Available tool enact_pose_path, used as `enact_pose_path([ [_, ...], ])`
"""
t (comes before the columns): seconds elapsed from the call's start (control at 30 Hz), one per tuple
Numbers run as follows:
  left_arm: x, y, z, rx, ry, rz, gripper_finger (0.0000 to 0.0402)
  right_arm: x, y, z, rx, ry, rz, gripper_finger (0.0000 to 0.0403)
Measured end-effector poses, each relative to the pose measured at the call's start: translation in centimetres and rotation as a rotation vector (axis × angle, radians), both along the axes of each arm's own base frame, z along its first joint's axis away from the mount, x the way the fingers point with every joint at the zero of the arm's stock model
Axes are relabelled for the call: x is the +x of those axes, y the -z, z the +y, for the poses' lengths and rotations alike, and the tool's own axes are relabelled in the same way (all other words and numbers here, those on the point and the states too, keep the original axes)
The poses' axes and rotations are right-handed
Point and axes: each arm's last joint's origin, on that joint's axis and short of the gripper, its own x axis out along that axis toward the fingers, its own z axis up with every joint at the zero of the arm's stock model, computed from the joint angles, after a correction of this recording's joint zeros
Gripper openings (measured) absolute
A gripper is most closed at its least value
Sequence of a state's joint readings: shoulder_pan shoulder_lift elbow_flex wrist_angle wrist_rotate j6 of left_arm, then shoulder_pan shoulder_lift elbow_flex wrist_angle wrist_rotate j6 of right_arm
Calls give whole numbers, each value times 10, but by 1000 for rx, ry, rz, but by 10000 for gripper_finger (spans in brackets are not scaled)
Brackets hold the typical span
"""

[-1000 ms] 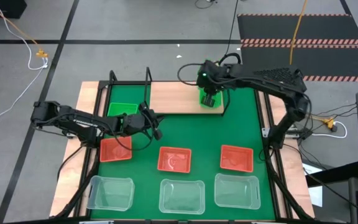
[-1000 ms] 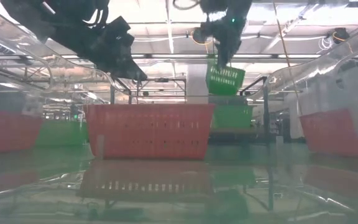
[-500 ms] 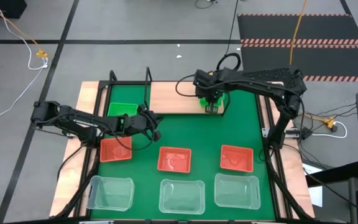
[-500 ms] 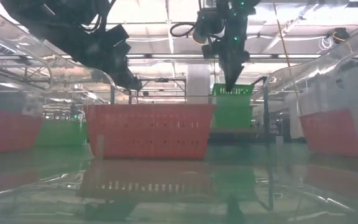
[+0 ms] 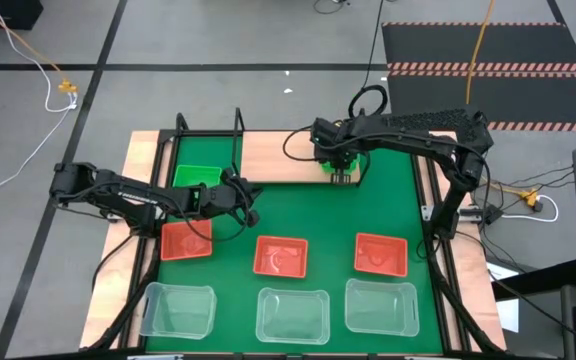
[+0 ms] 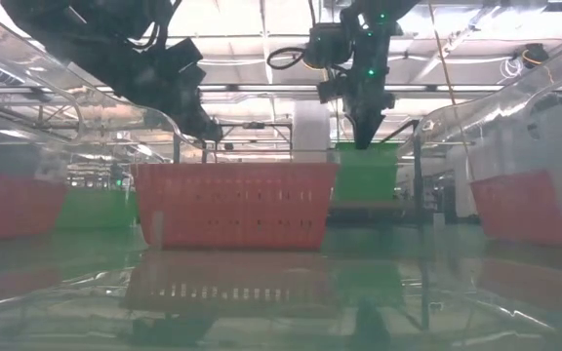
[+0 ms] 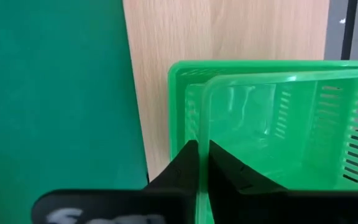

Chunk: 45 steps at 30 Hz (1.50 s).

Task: Stack baskets on shelf by color
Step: Stack the right green bin on the green bin on the shelf, then stack the green bin on the green bins on the shelf

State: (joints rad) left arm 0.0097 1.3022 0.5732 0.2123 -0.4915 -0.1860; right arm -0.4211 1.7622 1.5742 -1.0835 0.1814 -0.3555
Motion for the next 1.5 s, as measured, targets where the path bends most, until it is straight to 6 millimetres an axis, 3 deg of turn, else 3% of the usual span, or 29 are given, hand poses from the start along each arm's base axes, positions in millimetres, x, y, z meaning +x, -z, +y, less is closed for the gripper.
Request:
enact_pose_path([
  [0.47,0,1,-1,0,5,7,37,-1,-9,0,-23,4,-53,135],
  [0.77,0,-1,-7,18,38,7,37,0,-48,6,-118,-25,-334,166],
  [0.9,-5,-11,-12,12,54,-32,37,10,-54,9,-118,-83,-443,167],
  [1.1,-27,-32,-24,-16,47,-77,37,30,-41,17,-122,-149,-435,167],
  [1.2,-39,-41,-28,-14,60,-84,37,41,-45,23,-123,-173,-451,167],
  [1.33,-53,-54,-30,-8,81,-119,37,58,-64,28,-144,-207,-508,167],
  [1.5,-73,-74,-28,46,108,-196,37,80,-101,30,-190,-242,-617,167],
])
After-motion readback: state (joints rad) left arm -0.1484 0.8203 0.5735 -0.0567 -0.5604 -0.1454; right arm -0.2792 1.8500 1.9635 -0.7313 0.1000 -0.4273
